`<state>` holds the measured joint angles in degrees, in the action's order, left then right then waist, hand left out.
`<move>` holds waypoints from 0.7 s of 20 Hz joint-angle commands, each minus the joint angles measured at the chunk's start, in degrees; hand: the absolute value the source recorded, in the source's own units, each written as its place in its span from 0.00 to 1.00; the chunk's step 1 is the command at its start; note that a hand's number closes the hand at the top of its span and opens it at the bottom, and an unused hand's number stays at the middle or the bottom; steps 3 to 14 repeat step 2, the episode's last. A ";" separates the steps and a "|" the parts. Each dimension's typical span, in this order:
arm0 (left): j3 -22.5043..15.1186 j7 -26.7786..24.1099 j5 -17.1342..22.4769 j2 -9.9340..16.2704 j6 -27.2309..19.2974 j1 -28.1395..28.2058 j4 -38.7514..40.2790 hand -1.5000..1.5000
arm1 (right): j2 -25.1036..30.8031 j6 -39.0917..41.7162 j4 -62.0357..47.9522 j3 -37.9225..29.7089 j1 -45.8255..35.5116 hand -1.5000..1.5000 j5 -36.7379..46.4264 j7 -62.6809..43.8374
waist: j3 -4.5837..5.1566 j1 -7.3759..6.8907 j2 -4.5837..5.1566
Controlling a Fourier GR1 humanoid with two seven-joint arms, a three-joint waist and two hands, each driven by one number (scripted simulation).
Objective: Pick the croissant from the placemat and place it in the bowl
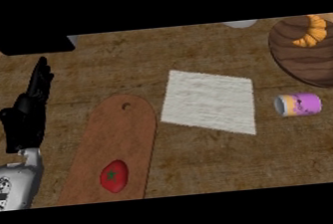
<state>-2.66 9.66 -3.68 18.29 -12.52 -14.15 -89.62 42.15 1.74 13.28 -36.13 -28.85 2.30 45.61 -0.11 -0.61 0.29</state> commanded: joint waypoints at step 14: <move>2.19 0.91 0.62 1.25 2.72 2.92 -3.60 0.50 | 0.86 4.85 1.92 -0.08 5.71 0.00 -2.58 2.51 | 0.05 0.26 -0.24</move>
